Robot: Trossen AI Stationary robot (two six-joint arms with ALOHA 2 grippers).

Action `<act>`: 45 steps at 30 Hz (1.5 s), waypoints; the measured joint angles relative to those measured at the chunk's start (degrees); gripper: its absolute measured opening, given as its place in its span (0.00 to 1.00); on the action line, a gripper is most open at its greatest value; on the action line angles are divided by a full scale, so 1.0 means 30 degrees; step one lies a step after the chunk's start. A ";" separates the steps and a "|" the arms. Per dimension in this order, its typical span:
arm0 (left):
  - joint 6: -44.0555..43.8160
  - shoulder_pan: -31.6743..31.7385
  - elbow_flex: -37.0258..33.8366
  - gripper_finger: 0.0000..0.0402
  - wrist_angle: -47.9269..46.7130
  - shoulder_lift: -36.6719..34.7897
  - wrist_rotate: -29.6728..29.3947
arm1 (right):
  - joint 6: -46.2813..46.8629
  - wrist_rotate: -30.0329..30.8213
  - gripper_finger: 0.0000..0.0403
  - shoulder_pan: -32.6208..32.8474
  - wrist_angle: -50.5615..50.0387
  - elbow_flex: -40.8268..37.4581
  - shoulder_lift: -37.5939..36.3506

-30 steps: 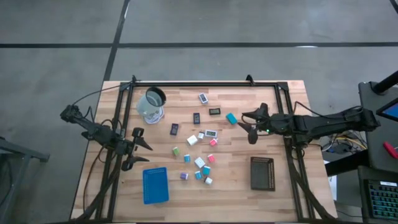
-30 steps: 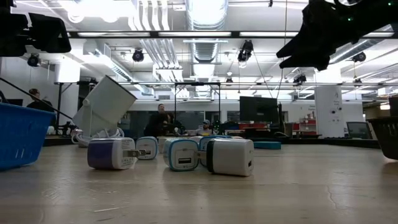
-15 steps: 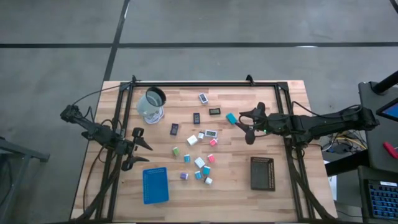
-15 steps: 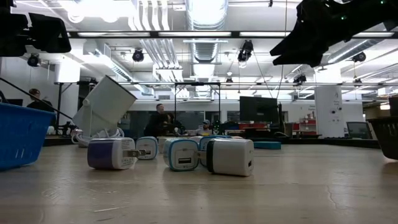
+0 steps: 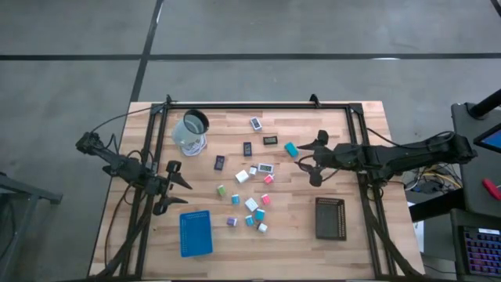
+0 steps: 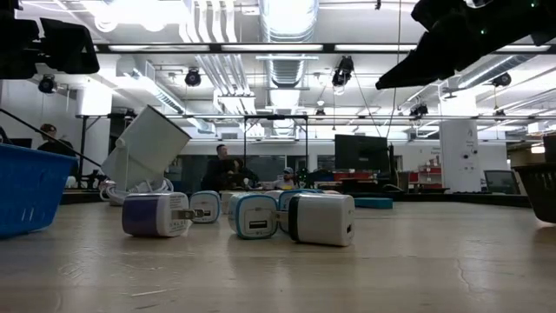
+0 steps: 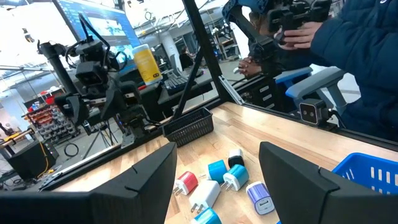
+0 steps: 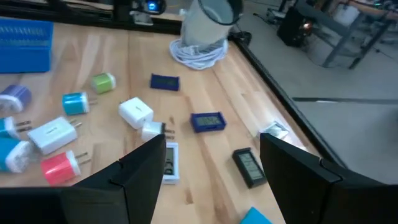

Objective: Pick & Place Office items
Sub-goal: Put the top pink charger adapter into the black bin

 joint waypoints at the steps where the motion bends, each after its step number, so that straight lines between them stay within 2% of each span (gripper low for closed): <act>1: 0.0002 0.0000 0.0000 0.58 0.0000 -0.0005 0.0000 | 0.0007 -0.0074 0.62 0.0004 0.0118 -0.0004 0.0125; 6: -0.0004 0.0000 -0.0002 0.58 0.0002 -0.0005 0.0000 | -0.0615 -0.0075 0.62 0.0001 0.0239 -0.0007 0.0537; 10: 0.0002 0.0000 0.0000 0.58 -0.0005 -0.0005 0.0000 | -0.2306 -0.0087 0.62 0.0007 0.0845 -0.0007 0.0978; 15: 0.0001 0.0000 -0.0001 0.58 0.0002 -0.0005 0.0000 | -0.4481 -0.1200 0.62 0.0023 0.1874 -0.0007 0.1699; 26: 0.0002 0.0000 -0.0002 0.58 -0.0005 -0.0005 0.0007 | -0.5118 -0.1564 0.62 0.0036 0.2657 -0.0022 0.2633; 31: -0.0001 0.0000 -0.0002 0.58 -0.0003 0.0001 0.0005 | -0.7973 -0.3895 0.62 0.0044 0.3026 0.0051 0.3012; 36: -0.0005 0.0000 0.0005 0.58 -0.0005 -0.0003 0.0000 | -0.7850 -0.3998 0.62 -0.0305 0.1676 0.1123 0.3739; 45: 0.0002 0.0000 0.0003 0.58 0.0001 -0.0005 0.0000 | -0.7356 -0.5877 0.62 -0.1477 -0.3224 0.4497 0.6769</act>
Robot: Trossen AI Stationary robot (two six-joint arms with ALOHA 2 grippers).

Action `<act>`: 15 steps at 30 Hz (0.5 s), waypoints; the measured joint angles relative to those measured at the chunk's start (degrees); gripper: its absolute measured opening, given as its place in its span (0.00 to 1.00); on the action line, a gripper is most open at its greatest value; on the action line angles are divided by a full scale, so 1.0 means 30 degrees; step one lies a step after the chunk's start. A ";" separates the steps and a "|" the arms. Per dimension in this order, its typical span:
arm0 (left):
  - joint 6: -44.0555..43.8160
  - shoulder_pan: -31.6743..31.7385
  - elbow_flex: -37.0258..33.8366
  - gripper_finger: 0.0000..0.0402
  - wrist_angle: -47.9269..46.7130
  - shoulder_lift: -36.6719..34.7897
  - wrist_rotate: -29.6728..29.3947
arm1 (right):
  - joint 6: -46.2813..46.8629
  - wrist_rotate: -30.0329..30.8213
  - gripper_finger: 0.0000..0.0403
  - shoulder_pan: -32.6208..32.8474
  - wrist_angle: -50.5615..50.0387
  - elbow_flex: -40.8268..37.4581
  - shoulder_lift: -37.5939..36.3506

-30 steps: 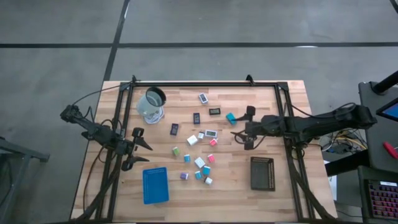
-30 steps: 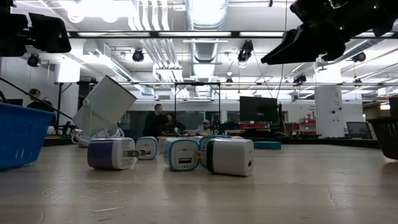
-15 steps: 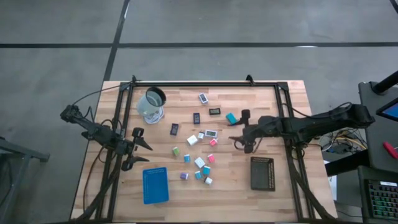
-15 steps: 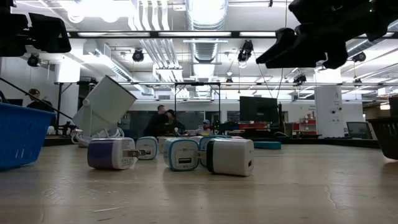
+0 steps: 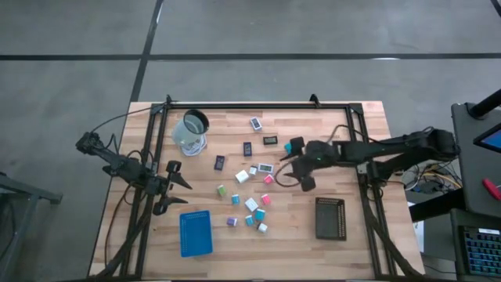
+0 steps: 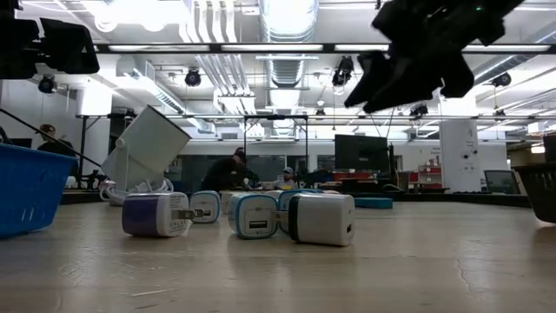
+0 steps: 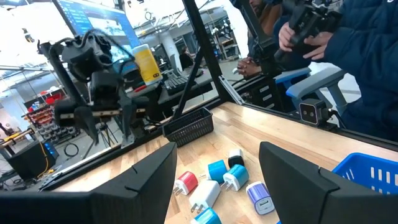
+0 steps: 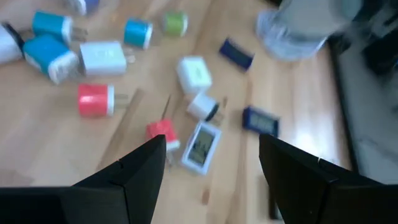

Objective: Pick & Place Office items
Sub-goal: Put the top pink charger adapter into the black bin

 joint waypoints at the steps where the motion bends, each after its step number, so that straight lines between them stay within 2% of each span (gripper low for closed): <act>1: -0.0002 0.0000 -0.0003 0.58 -0.0005 0.0000 0.0000 | 0.0020 -0.0557 0.62 -0.0212 -0.0226 0.0295 0.0404; 6: -0.0003 0.0000 -0.0005 0.58 -0.0002 0.0000 0.0000 | -0.1650 -0.3846 0.62 -0.1095 -0.0261 0.1065 0.1992; 15: 0.0000 0.0000 -0.0004 0.58 0.0001 0.0000 0.0000 | -0.3874 -0.4100 0.62 -0.1081 0.0320 0.1716 0.3957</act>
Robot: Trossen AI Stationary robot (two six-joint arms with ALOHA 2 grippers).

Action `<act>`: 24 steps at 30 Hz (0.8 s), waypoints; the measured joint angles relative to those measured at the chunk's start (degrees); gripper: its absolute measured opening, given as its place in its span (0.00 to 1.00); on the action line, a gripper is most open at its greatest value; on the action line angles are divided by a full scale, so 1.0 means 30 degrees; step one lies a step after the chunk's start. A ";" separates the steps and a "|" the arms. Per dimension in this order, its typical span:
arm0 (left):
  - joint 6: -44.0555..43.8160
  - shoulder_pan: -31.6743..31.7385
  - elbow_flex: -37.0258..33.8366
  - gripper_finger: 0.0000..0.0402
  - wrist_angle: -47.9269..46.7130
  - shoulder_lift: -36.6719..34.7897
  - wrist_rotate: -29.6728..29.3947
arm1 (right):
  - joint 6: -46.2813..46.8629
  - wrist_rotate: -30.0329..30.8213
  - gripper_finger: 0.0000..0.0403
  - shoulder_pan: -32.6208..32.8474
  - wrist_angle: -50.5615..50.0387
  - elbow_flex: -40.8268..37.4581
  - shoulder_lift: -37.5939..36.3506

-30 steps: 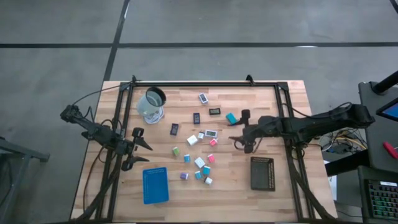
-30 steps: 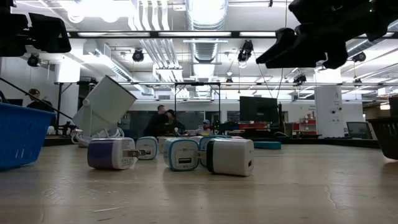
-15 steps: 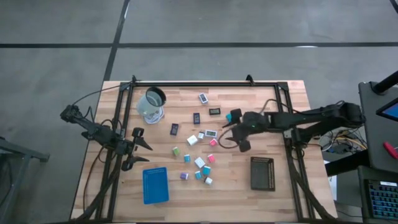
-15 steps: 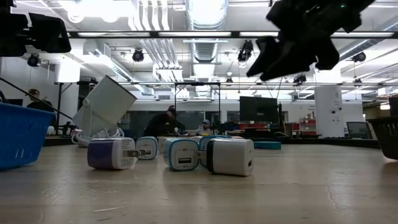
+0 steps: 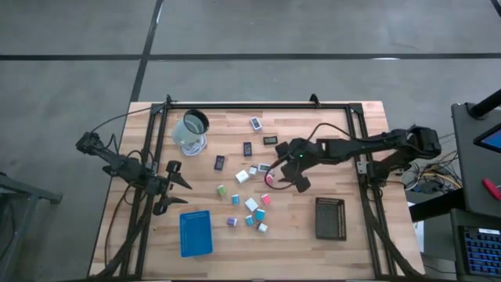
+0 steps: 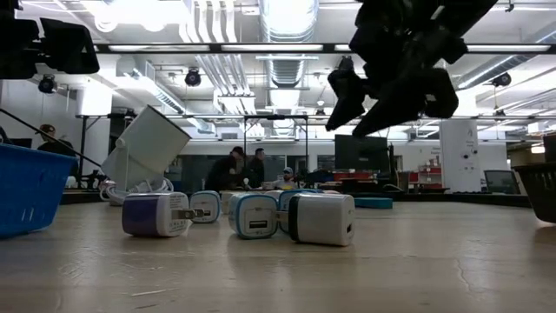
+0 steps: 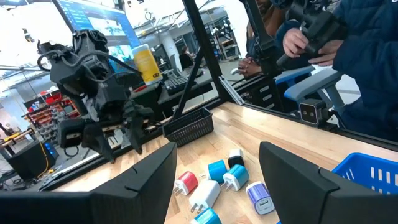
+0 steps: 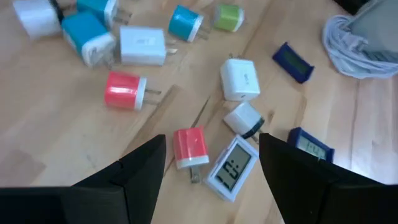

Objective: Pick & Place Office items
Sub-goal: Put the top pink charger adapter into the black bin

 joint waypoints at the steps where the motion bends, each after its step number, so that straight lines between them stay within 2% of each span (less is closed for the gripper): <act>1: 0.0000 0.0000 -0.0001 0.58 -0.0007 0.0000 0.0000 | -0.0264 -0.0028 0.62 0.0006 0.0077 0.0118 0.0254; 11: -0.0006 0.0000 0.0000 0.58 -0.0002 0.0004 0.0002 | -0.0415 -0.0037 0.62 0.0000 0.0065 0.1210 0.2998; 24: -0.0002 0.0000 0.0003 0.58 0.0000 0.0029 0.0006 | -0.1283 -0.0029 0.62 0.0000 0.0140 0.1962 0.4726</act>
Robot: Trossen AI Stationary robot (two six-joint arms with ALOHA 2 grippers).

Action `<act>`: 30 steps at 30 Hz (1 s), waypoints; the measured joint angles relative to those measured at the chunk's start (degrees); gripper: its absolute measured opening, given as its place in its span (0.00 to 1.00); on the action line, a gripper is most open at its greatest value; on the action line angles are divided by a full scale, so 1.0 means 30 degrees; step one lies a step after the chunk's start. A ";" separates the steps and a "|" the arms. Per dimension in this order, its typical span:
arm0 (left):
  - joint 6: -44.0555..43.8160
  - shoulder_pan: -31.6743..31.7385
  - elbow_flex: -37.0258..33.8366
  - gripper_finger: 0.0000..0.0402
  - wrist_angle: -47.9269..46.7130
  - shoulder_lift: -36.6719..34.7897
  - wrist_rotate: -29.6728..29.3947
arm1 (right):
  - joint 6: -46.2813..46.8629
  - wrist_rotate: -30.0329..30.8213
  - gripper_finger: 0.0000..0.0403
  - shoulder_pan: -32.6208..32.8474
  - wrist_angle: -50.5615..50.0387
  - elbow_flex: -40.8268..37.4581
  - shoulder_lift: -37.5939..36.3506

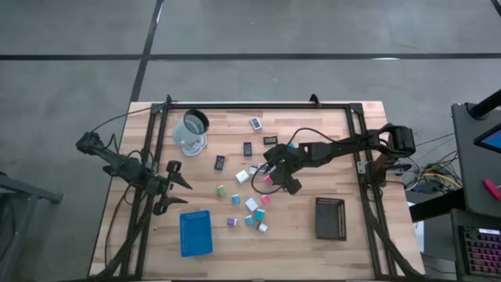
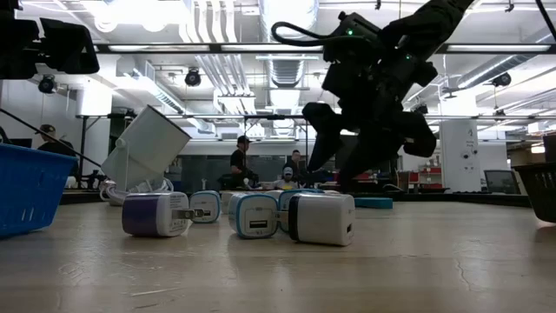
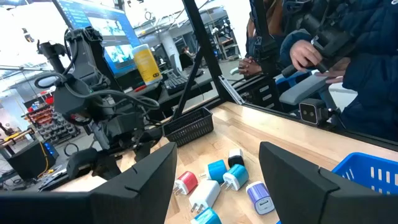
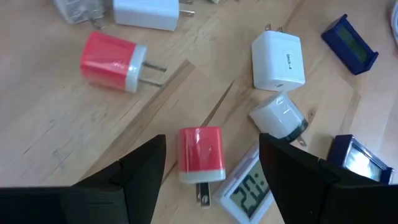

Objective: Pick & Place Office items
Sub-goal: Put the top pink charger adapter into the black bin

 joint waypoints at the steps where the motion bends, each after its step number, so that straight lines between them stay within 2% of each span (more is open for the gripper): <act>1: -0.0004 0.0000 -0.0002 0.58 0.0000 0.0000 -0.0006 | 0.0018 0.0000 0.62 0.0000 -0.0045 0.0002 0.0140; 9: -0.0002 0.0000 -0.0004 0.58 0.0007 -0.0007 -0.0006 | 0.0025 -0.0032 0.62 0.0007 -0.0088 0.0012 0.0909; 14: -0.0005 0.0000 -0.0004 0.58 0.0007 0.0000 0.0001 | 0.0025 -0.1043 0.62 0.0012 0.0258 0.0007 0.0895; 30: 0.0001 0.0000 -0.0004 0.58 0.0044 0.0015 -0.0020 | 0.0110 -0.1037 0.62 -0.0138 0.1603 -0.0022 0.2607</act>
